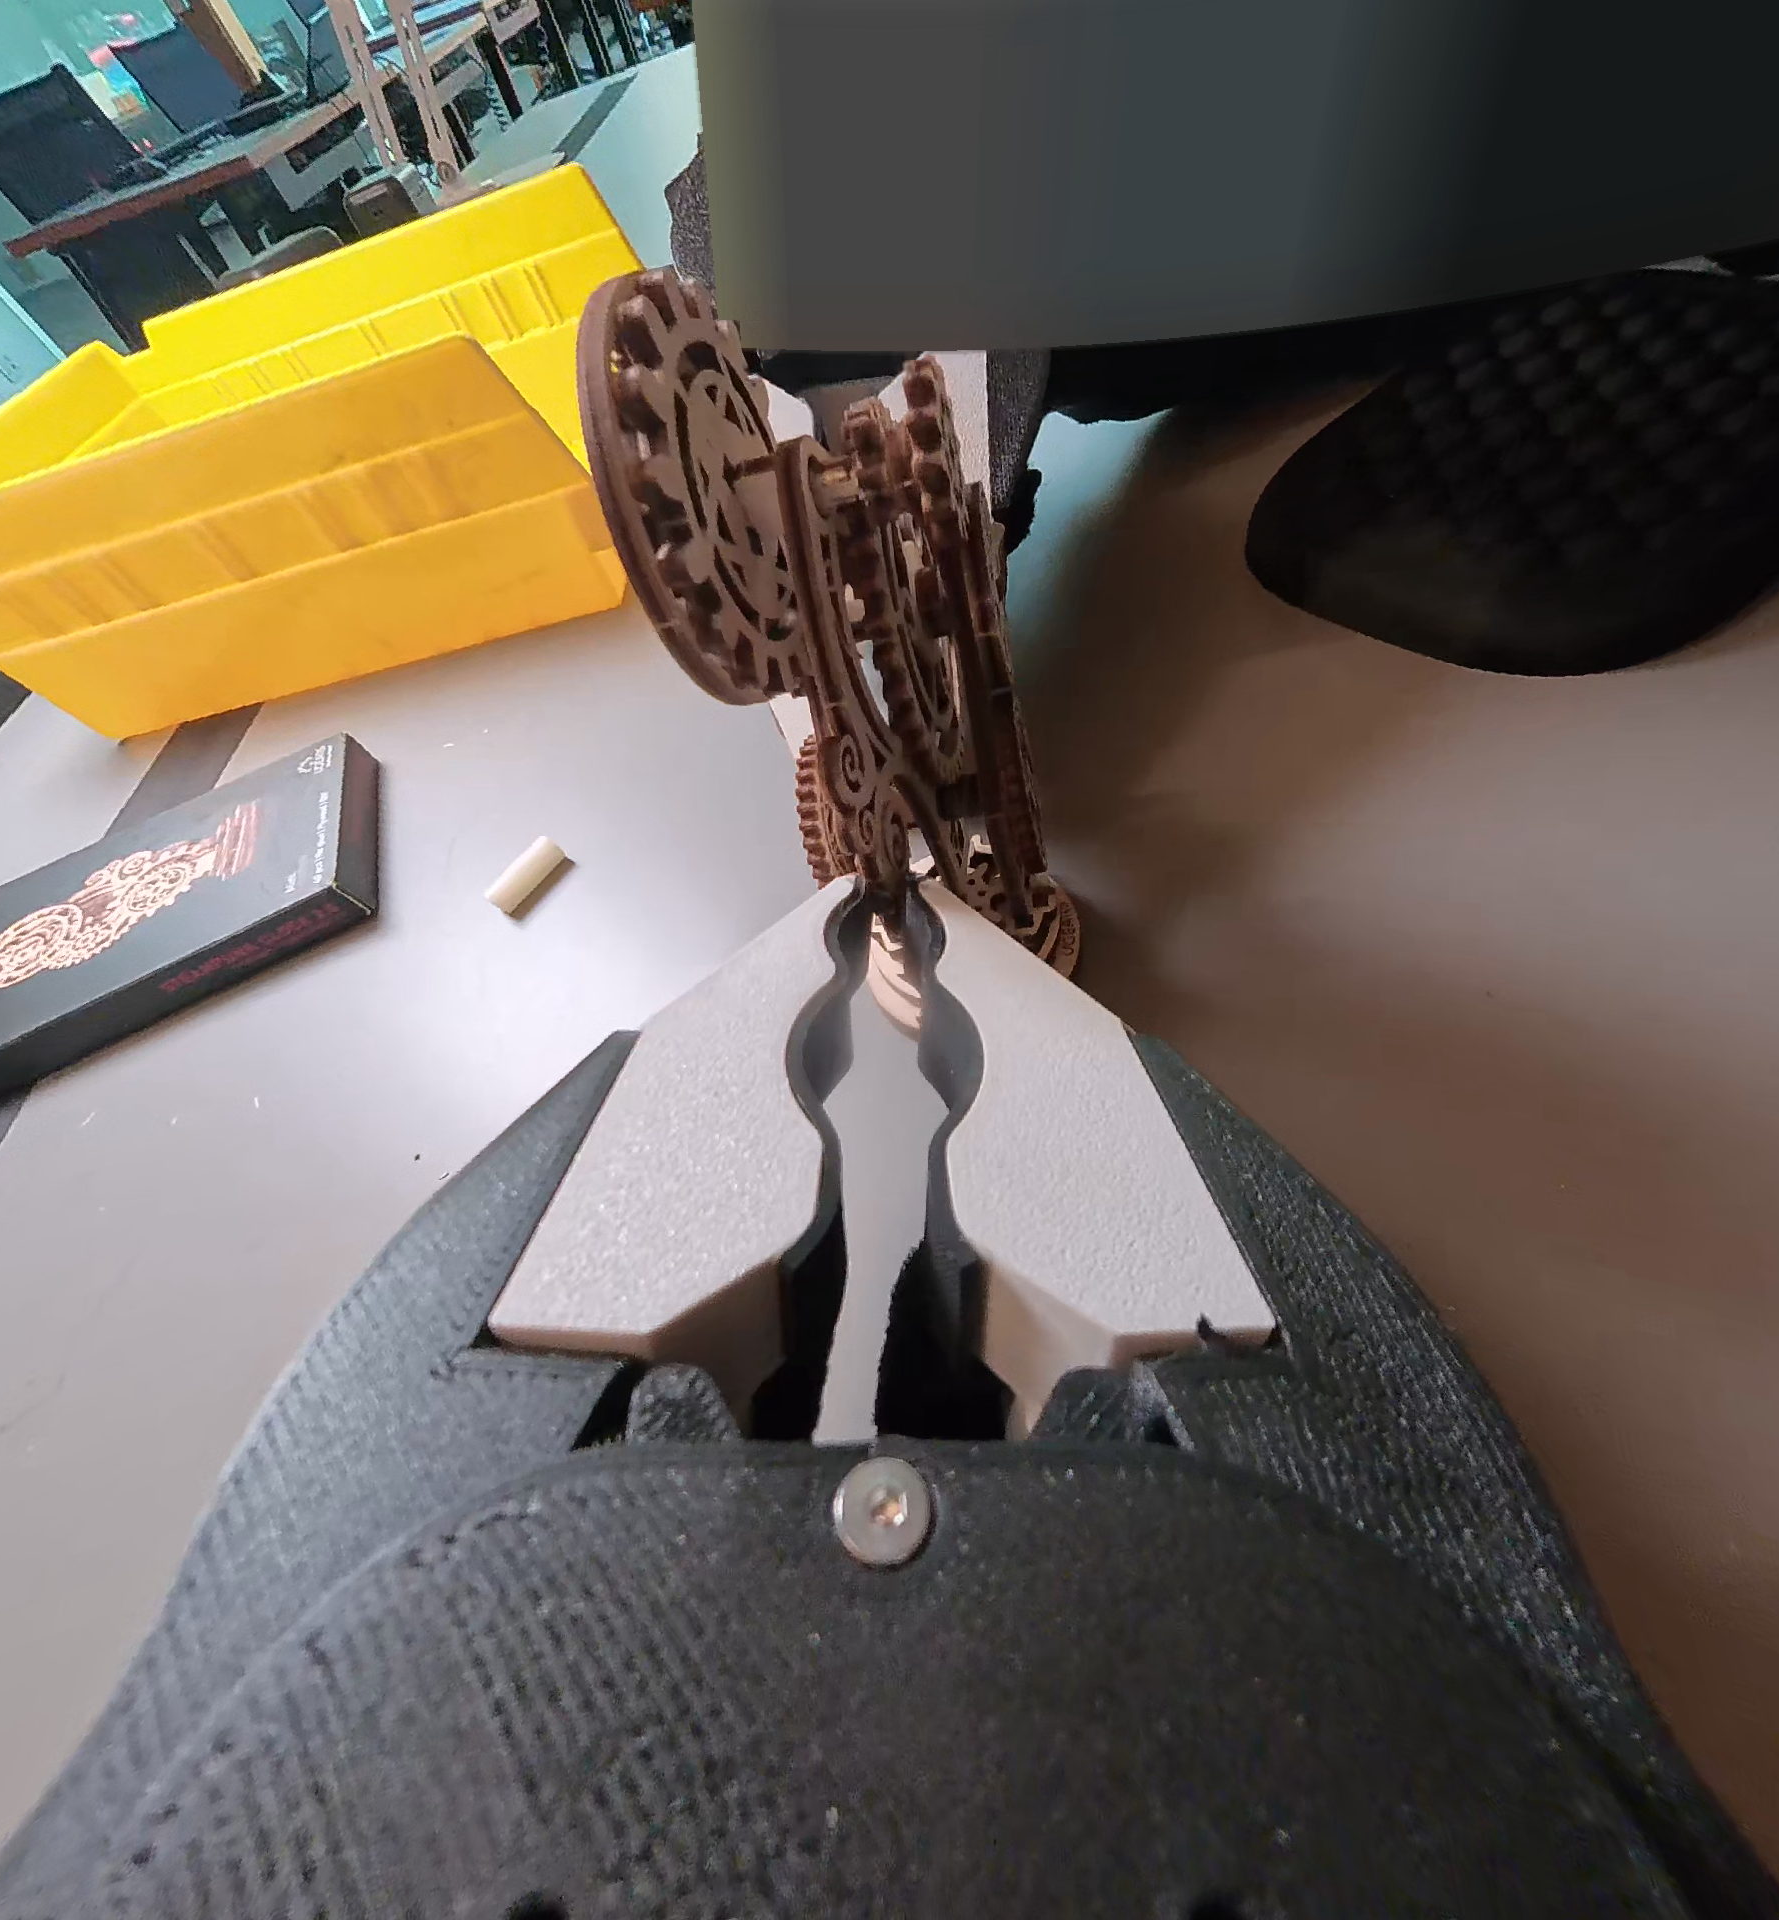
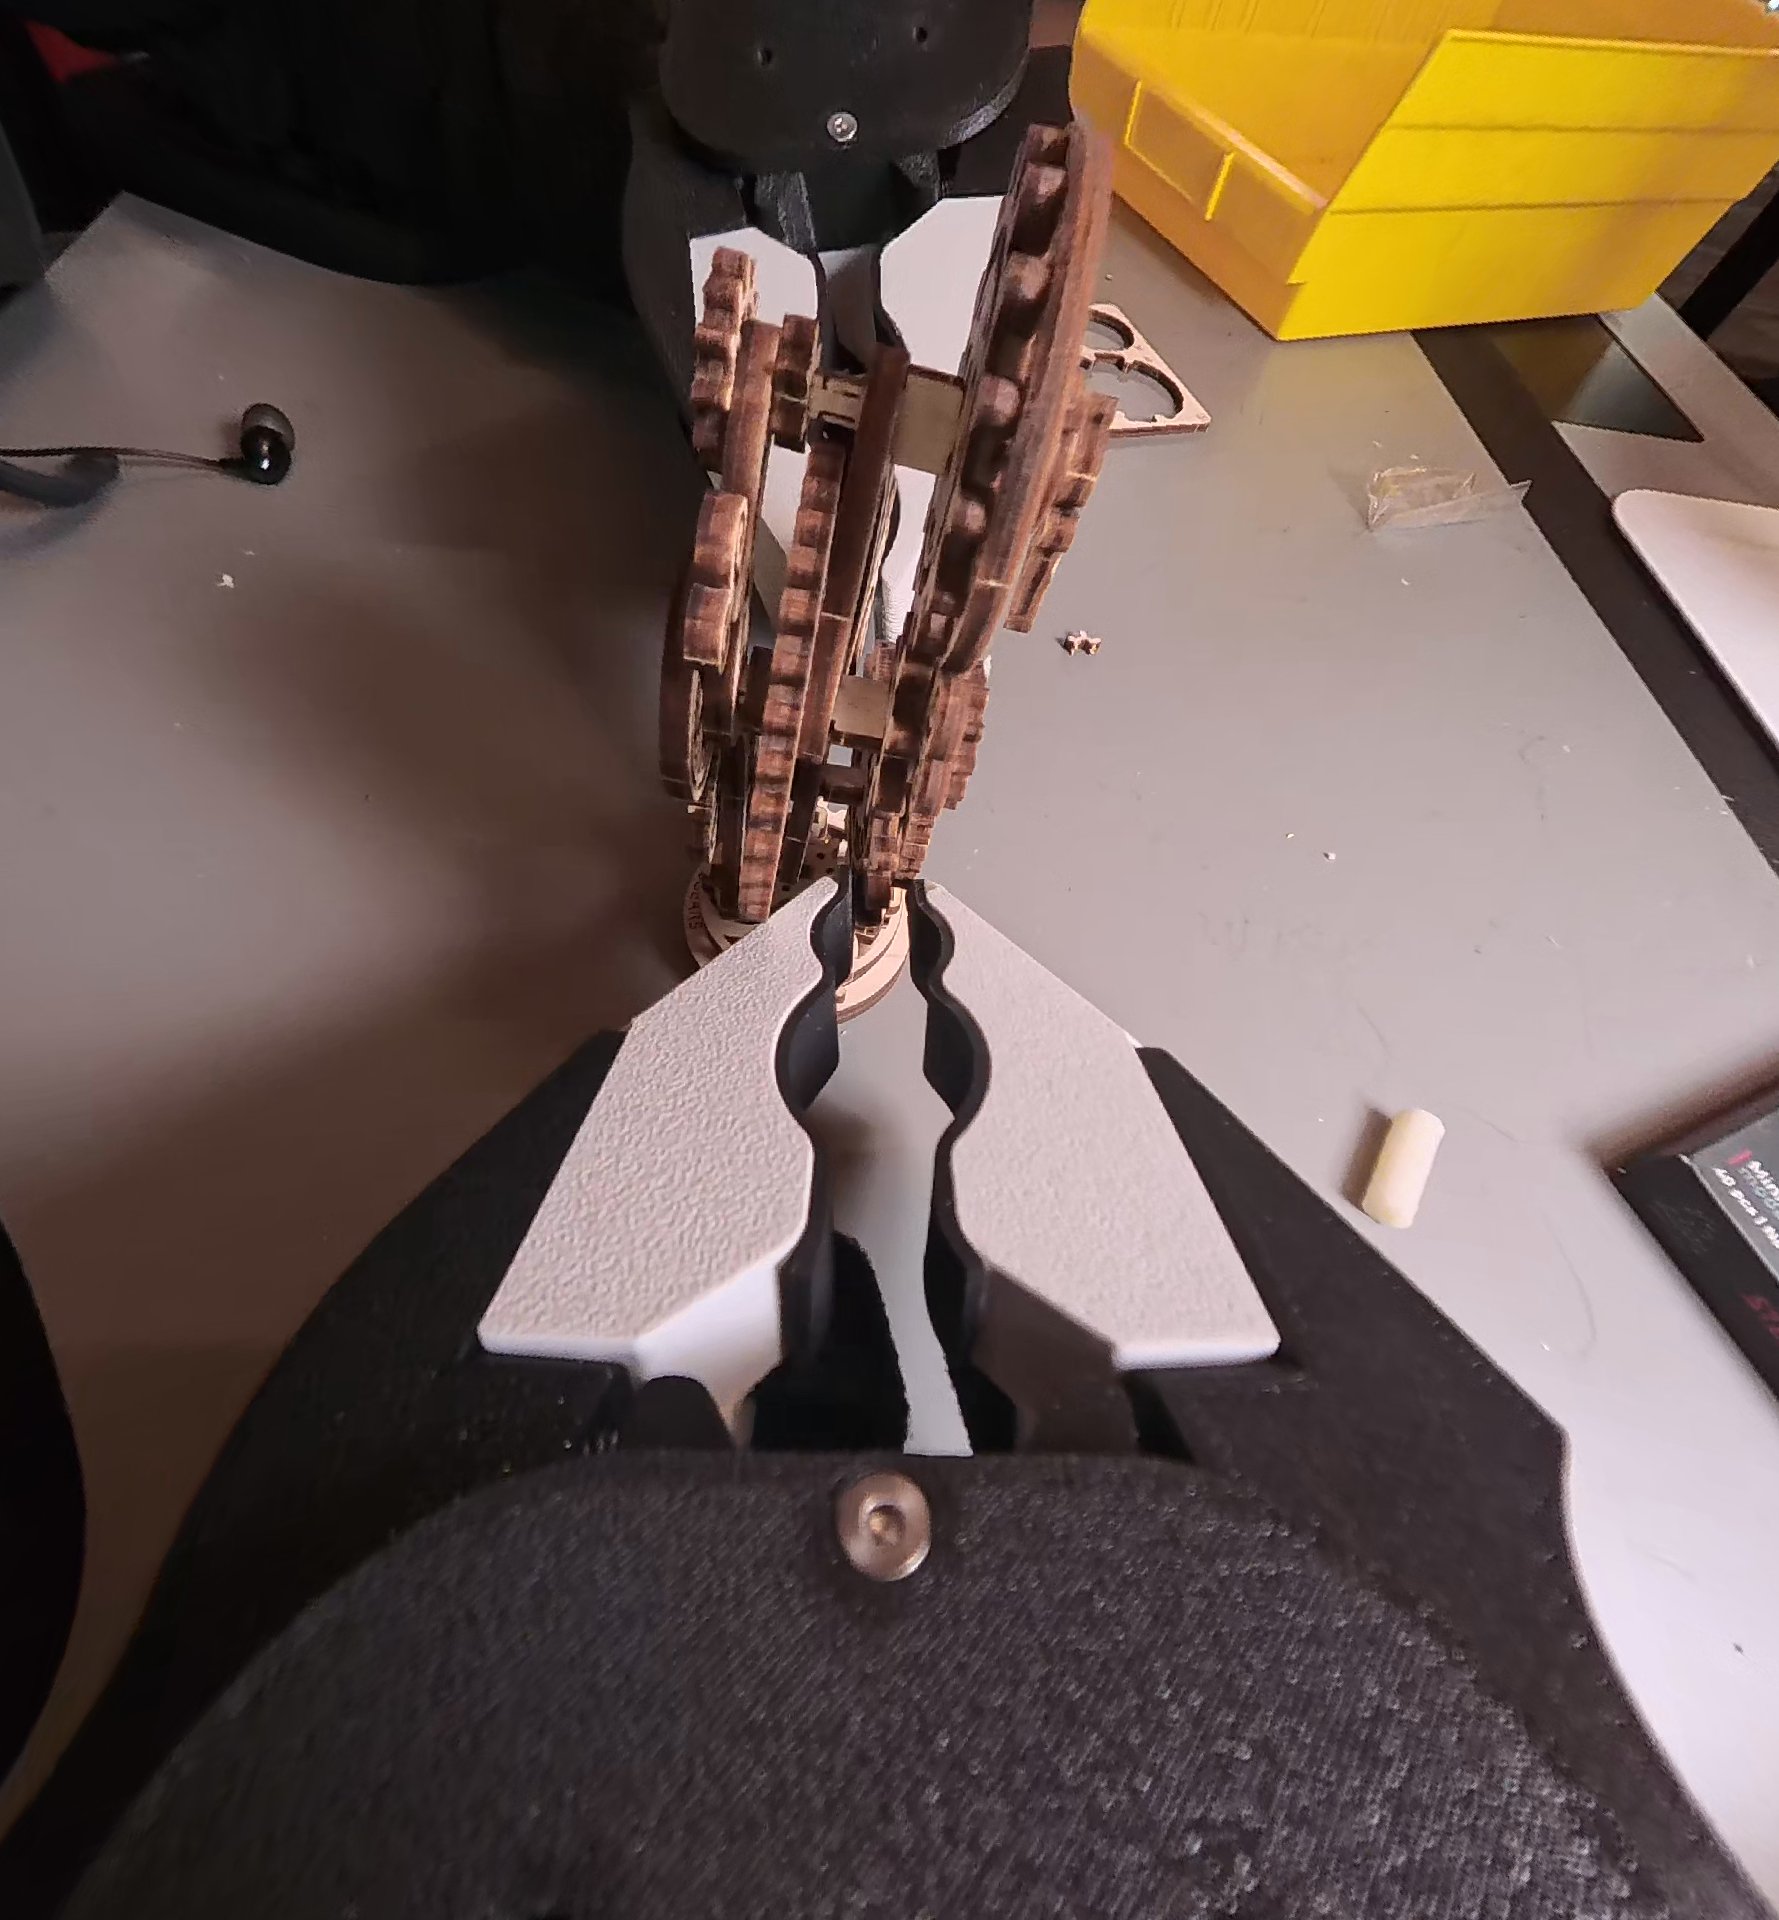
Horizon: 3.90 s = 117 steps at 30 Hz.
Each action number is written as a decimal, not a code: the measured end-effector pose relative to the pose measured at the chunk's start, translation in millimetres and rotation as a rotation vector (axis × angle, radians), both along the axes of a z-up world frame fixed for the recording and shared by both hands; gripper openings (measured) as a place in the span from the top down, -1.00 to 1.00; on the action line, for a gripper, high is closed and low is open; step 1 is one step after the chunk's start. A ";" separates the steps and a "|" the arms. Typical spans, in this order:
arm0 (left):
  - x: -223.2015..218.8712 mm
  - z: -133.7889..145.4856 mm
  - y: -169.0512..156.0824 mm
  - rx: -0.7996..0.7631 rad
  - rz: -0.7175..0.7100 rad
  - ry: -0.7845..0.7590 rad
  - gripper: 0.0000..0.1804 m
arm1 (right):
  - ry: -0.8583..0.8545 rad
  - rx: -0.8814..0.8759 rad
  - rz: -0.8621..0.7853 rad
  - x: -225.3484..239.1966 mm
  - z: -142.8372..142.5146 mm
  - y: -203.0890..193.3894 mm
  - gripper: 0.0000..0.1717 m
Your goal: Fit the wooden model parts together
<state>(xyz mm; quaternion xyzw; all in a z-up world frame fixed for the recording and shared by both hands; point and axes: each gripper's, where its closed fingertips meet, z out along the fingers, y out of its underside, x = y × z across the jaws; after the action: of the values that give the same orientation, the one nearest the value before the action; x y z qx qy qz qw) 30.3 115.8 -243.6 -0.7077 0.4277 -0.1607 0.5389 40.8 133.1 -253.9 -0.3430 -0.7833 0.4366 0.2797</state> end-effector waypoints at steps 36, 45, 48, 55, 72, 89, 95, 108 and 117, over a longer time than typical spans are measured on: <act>1.5 -1.7 -0.8 -0.072 0.019 -0.002 0.97 | -0.050 -0.093 0.004 3.0 -0.8 0.5 0.91; 2.2 -1.7 -1.0 -0.070 0.012 -0.004 0.97 | -0.016 -0.146 0.011 0.7 7.1 -0.8 0.89; 2.3 -1.8 -1.3 -0.062 0.010 0.004 0.97 | -0.020 -0.147 0.016 0.7 7.0 -0.8 0.89; 2.4 -1.6 -1.4 -0.064 -0.003 -0.005 0.97 | -0.003 -0.141 0.016 3.9 8.2 2.7 0.87; 2.9 -1.4 -0.1 -0.038 0.015 -0.004 0.97 | 0.034 -0.161 0.019 4.1 14.7 1.4 0.89; -0.2 0.2 3.5 -0.121 0.060 -0.080 0.86 | 0.022 -0.159 0.014 2.4 13.1 0.5 0.90; -0.5 -1.7 3.3 -0.097 0.064 -0.074 0.91 | 0.028 -0.128 0.017 2.4 12.7 -1.0 0.90; 0.5 -3.3 3.4 -0.051 0.079 -0.027 0.91 | 0.017 -0.153 0.048 2.9 12.0 -1.6 0.89; -0.1 -4.0 4.5 -0.036 0.087 -0.014 0.91 | 0.004 -0.169 0.059 2.3 11.8 -1.3 0.89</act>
<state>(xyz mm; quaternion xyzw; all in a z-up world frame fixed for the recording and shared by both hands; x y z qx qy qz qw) 30.2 120.3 -247.6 -0.7341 0.3898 -0.1499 0.5354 43.2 131.8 -242.1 -0.3414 -0.7527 0.5099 0.2383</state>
